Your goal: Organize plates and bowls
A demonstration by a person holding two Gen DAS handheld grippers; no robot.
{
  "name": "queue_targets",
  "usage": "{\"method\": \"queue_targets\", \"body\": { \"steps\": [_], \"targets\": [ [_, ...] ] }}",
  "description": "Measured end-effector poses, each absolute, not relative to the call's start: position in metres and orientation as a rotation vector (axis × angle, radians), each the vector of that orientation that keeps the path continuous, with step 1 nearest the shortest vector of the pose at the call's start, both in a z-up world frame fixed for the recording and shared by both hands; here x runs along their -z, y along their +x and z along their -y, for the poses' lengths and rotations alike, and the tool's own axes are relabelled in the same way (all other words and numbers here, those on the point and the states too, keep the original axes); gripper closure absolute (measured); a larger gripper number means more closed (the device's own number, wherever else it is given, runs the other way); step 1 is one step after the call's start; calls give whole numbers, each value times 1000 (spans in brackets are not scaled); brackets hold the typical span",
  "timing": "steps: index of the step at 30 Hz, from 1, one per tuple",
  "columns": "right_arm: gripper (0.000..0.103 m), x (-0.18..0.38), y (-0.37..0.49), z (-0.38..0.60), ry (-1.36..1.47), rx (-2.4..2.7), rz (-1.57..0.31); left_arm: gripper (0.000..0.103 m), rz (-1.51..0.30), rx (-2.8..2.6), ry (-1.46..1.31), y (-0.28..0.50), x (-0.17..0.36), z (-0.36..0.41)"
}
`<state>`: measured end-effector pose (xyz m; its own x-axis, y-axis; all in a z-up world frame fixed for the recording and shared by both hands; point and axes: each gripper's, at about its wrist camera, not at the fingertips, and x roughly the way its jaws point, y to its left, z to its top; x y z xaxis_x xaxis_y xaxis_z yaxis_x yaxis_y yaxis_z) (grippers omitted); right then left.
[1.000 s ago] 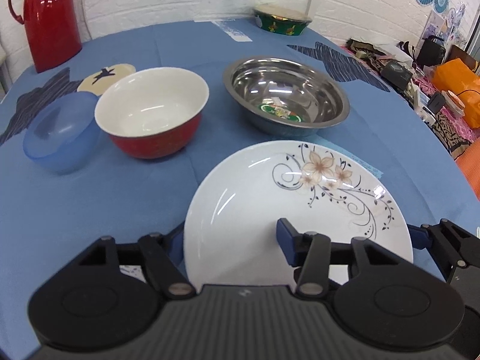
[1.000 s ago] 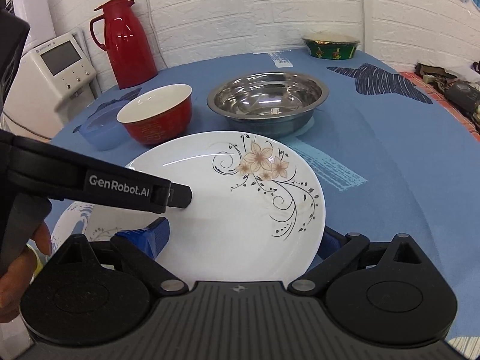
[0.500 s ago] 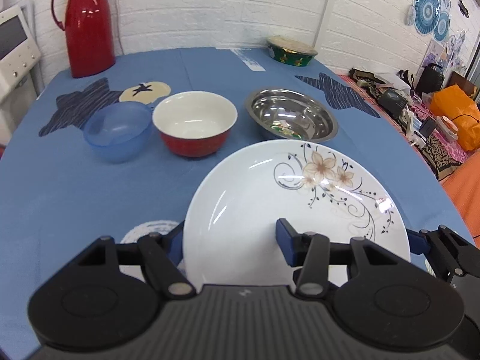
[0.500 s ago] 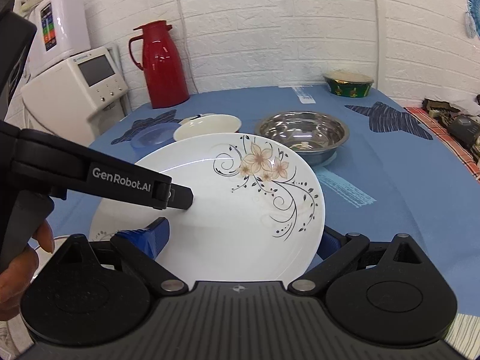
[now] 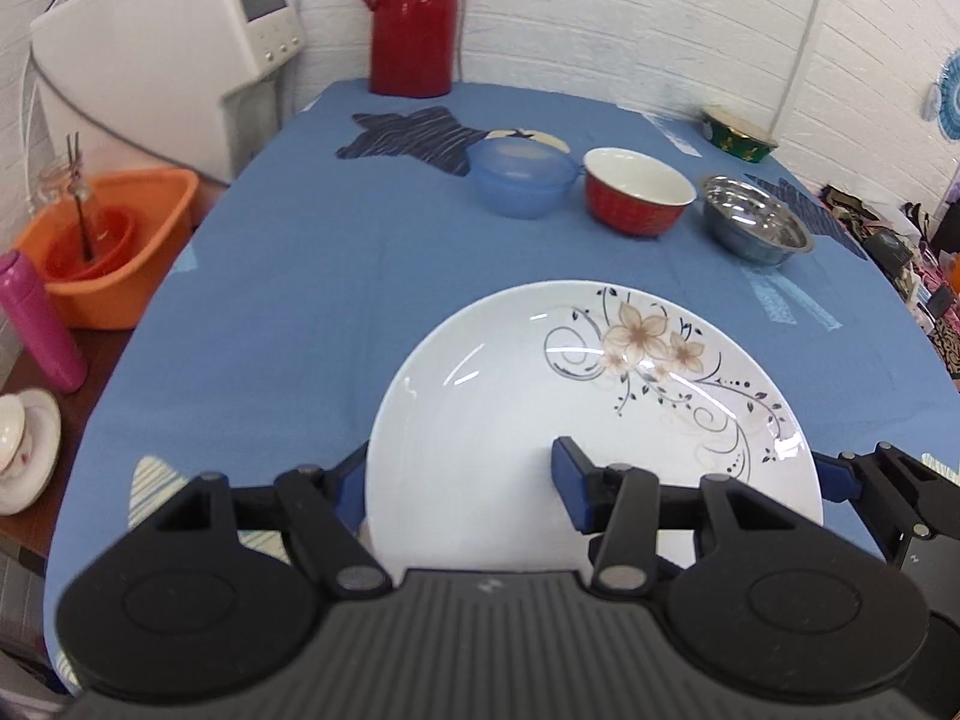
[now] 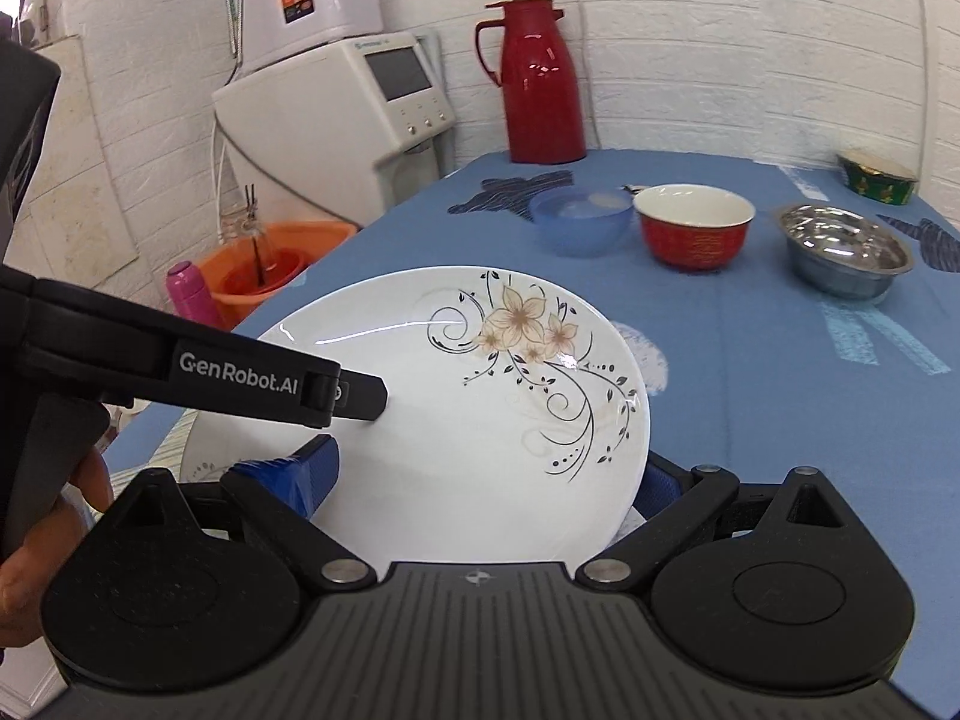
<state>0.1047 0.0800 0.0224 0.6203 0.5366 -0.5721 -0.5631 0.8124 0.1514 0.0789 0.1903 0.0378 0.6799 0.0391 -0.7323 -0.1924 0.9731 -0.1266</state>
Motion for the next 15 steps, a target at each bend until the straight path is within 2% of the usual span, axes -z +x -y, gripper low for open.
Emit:
{"method": "queue_targets", "body": {
  "steps": [12,15],
  "targets": [
    [16,-8,95,-98,-96,-636,-678,53,-811,-129,-242,65,-11,-207],
    [17,-6,94,-98,-113,-642,-674,46,-804,-108,-232,63,-10,-206]
  ]
}}
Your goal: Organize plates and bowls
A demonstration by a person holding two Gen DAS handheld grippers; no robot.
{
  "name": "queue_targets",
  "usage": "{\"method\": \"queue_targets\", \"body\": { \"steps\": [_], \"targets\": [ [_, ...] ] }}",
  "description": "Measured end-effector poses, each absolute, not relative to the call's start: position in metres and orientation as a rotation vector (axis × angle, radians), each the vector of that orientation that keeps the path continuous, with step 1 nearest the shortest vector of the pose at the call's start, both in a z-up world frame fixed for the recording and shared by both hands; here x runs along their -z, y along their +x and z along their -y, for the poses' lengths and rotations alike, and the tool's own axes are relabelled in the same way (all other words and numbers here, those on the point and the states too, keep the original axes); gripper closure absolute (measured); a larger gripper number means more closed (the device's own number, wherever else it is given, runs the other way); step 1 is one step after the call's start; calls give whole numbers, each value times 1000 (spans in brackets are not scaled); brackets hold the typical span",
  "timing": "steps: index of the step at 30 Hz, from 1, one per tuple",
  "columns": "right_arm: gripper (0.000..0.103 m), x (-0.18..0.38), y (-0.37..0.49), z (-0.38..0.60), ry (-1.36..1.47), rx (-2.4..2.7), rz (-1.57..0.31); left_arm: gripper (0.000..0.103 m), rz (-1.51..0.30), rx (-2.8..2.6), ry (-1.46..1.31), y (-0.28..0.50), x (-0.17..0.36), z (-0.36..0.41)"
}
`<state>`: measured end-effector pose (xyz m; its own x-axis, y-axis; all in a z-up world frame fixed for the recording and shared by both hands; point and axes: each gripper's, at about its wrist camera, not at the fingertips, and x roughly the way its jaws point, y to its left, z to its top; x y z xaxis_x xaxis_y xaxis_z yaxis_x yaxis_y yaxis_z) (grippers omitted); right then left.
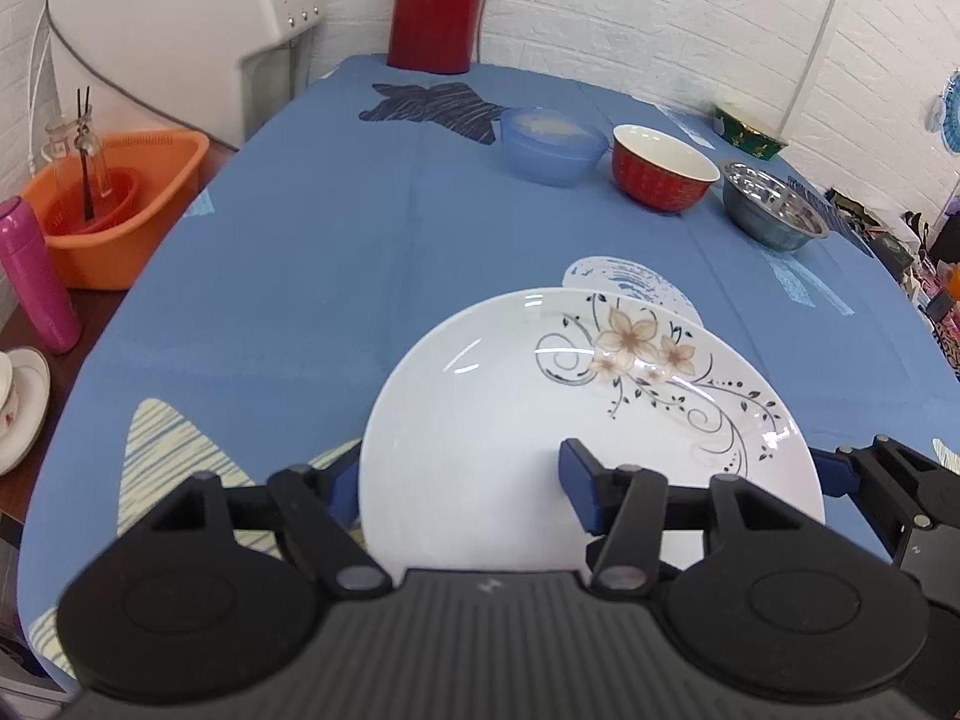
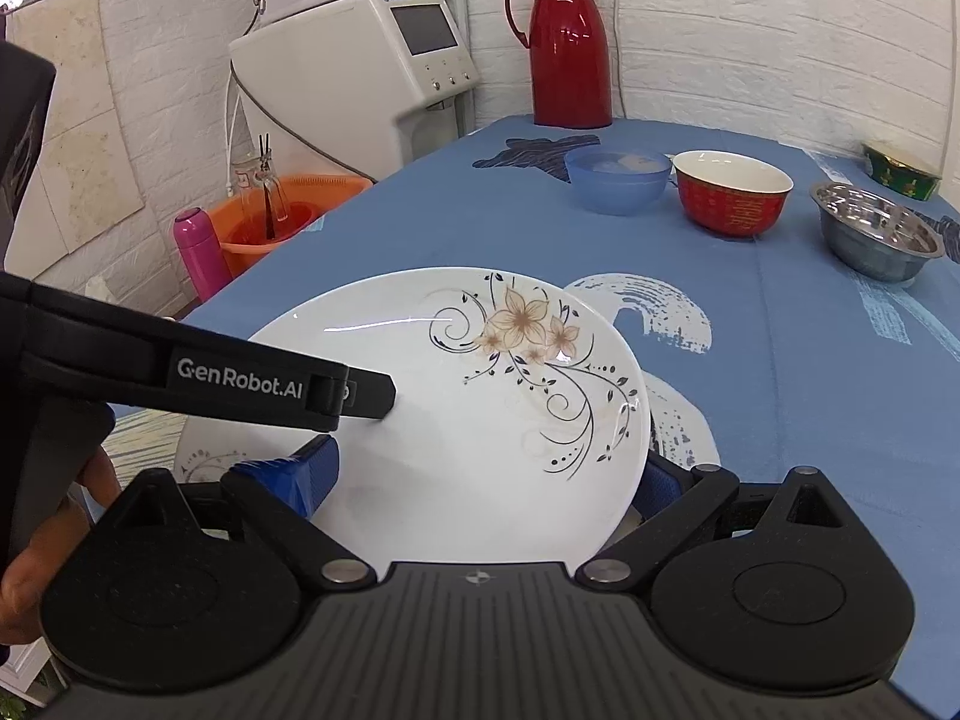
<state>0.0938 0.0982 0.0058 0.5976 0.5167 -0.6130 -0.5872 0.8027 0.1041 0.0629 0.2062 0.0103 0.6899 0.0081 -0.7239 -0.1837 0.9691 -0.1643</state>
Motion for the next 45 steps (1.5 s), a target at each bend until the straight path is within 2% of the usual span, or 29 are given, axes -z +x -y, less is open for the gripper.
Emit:
{"method": "queue_targets", "body": {
  "steps": [11,18,22,26,28,30,34,45],
  "targets": [
    [17,-8,89,-98,-134,-639,-665,38,-763,-107,-202,64,-21,-203],
    [18,-14,90,-87,-64,-645,-668,37,-718,-91,-189,63,-35,-199],
    [17,-11,91,-95,-126,-660,-685,37,-720,-76,-190,69,-36,-192],
    [20,-17,93,-82,-47,-659,-689,36,-713,-70,-184,68,-39,-187],
    [16,-20,88,-82,-76,-625,-659,35,-705,-75,-182,68,-41,-187],
    [18,-15,89,-88,-150,-622,-666,35,-704,-84,-191,71,-42,-188],
    [19,-14,95,-72,-34,-638,-697,34,-704,-82,-199,72,-44,-188],
    [18,-26,101,-34,22,-570,-610,32,-723,-51,-198,79,-44,-176]
  ]
}}
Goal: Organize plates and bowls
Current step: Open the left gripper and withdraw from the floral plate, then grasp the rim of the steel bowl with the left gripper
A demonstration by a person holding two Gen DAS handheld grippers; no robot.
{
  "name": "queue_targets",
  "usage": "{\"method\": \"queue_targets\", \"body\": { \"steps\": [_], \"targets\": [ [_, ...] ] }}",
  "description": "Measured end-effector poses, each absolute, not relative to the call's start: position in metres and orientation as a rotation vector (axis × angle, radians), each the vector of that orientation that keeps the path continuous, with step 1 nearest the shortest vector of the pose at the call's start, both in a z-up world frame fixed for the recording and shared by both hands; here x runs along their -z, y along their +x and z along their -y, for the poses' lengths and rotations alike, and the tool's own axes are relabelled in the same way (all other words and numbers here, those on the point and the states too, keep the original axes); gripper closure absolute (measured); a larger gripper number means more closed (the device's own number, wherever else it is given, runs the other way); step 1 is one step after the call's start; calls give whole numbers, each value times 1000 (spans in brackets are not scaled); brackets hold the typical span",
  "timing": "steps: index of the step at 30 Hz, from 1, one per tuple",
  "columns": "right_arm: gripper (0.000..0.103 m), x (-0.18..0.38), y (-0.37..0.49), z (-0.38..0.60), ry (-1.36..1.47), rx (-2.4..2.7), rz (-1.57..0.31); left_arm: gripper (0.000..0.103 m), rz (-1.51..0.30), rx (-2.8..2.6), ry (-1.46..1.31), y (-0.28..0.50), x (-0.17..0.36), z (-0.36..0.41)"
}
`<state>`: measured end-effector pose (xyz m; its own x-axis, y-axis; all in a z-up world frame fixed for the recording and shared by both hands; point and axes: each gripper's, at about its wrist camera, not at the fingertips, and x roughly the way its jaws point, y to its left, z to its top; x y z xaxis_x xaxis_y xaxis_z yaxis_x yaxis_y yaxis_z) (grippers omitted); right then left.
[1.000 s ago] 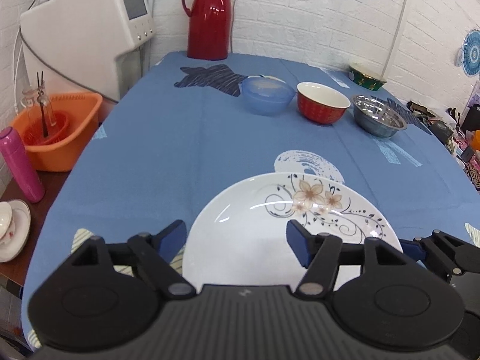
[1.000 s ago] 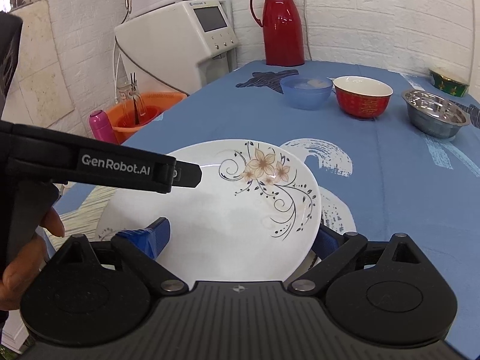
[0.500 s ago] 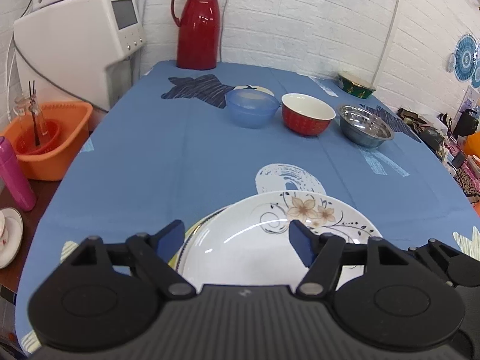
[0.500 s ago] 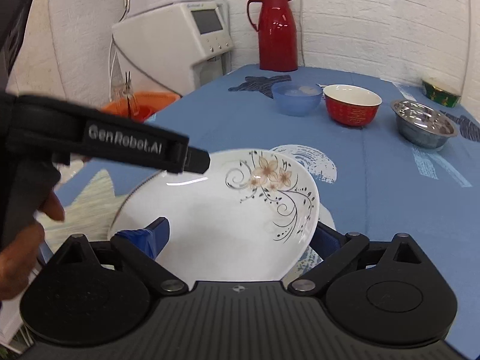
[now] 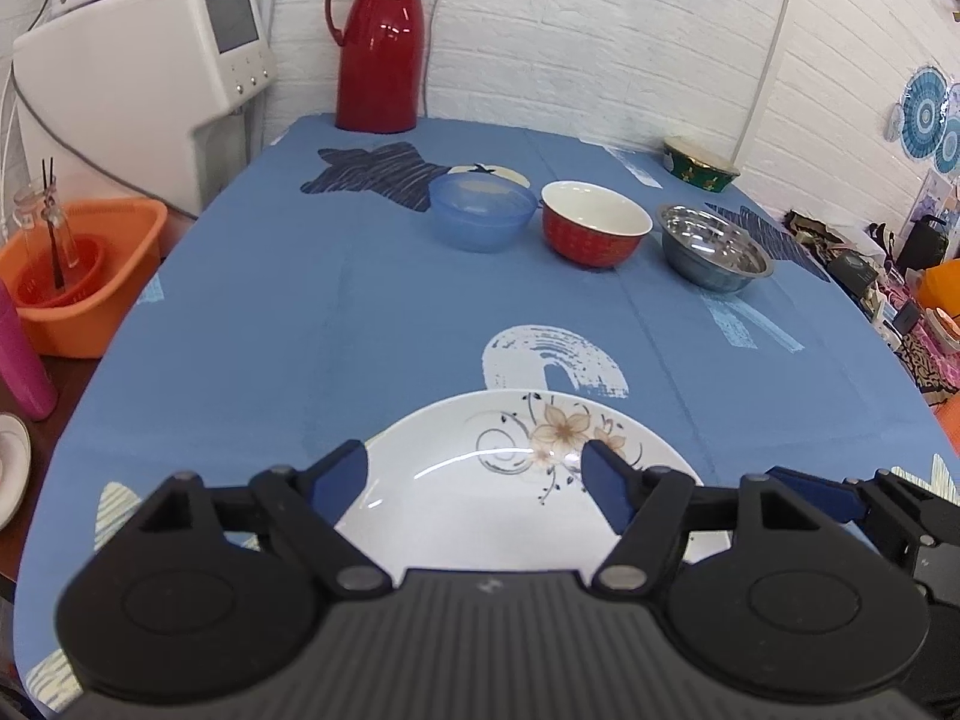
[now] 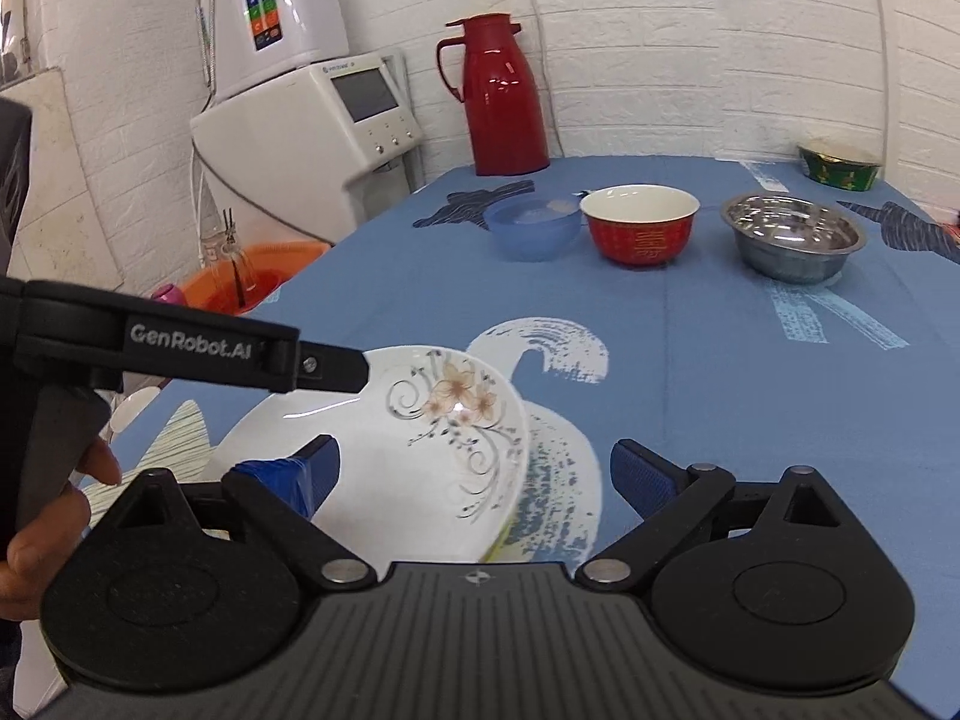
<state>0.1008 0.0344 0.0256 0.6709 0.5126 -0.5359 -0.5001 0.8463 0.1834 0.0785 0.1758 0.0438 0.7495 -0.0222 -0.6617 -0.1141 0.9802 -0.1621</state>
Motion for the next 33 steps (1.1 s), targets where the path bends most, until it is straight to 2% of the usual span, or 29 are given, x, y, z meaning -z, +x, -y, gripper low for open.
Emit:
{"method": "queue_targets", "body": {
  "steps": [14,33],
  "targets": [
    [18,-13,141,78,215,-322,-622,32,-790,39,-143,145,-44,-110],
    [18,-19,210,140,166,-262,-605,32,-865,115,-31,229,-40,-29]
  ]
}}
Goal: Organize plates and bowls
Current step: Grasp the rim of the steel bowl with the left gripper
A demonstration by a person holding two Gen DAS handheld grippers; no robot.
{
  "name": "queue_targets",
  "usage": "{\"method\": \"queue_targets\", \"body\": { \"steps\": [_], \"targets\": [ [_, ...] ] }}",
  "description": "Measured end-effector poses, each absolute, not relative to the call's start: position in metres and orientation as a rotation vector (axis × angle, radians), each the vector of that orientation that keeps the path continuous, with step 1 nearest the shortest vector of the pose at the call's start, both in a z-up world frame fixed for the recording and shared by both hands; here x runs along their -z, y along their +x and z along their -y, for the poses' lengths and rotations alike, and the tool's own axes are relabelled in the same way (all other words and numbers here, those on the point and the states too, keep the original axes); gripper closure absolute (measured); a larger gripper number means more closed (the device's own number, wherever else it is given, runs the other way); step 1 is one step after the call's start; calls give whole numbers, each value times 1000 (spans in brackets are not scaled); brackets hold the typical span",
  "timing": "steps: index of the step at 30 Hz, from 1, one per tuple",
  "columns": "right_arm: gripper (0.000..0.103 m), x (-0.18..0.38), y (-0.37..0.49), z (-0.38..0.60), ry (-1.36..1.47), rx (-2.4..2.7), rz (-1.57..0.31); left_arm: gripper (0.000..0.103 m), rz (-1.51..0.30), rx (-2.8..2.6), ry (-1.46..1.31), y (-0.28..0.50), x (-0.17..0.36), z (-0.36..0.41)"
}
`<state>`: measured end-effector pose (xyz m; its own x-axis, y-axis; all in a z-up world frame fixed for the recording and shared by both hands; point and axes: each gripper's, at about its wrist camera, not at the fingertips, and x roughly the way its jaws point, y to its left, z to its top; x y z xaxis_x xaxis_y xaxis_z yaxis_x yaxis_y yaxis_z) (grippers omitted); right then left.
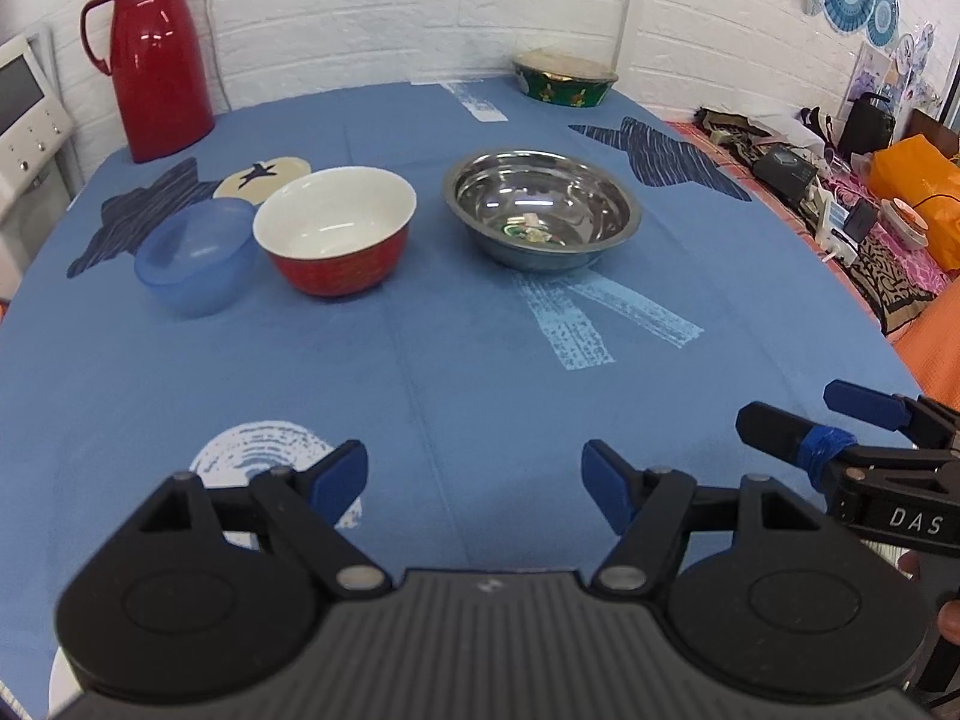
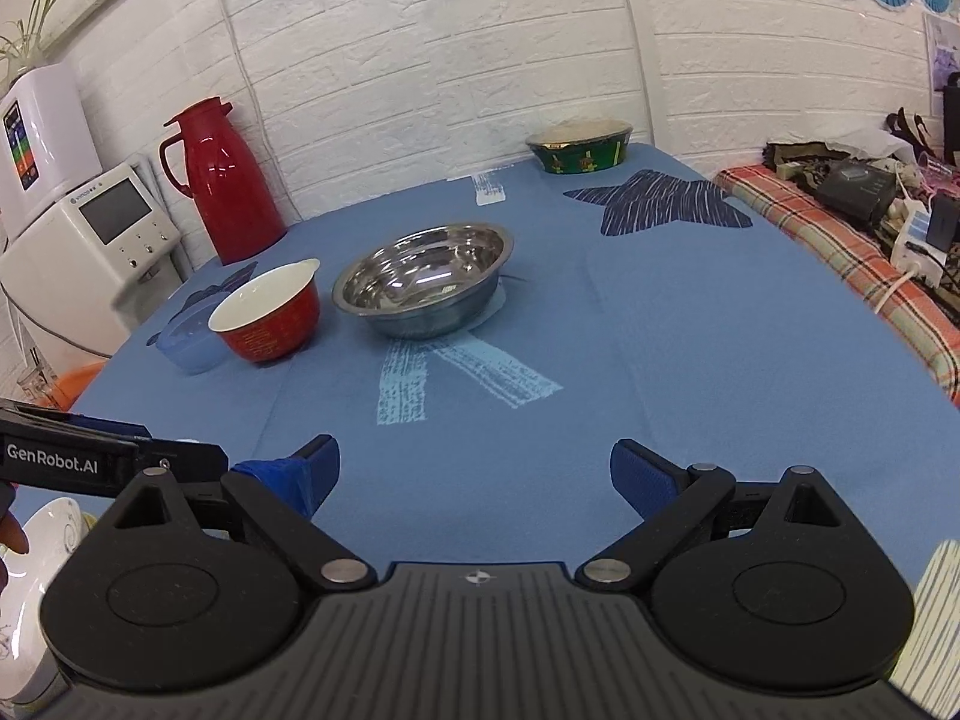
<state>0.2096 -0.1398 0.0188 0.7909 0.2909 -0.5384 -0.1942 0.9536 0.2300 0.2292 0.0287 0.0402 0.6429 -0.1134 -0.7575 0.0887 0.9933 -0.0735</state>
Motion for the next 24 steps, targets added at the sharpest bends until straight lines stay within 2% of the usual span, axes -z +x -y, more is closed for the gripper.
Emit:
{"method": "queue_targets", "body": {
  "steps": [13,20,24],
  "targets": [
    [18,-44,289,138,74,-273,-584,32,-902,-1,-114,310,-34,-14],
    [18,-52,333,136,64,-269,-581,32,-902,-82,-225,349,-27,-19],
    [18,-47,364,135,68,-252,-613,32,-901,-90,-380,365,-22,-31]
  ]
}}
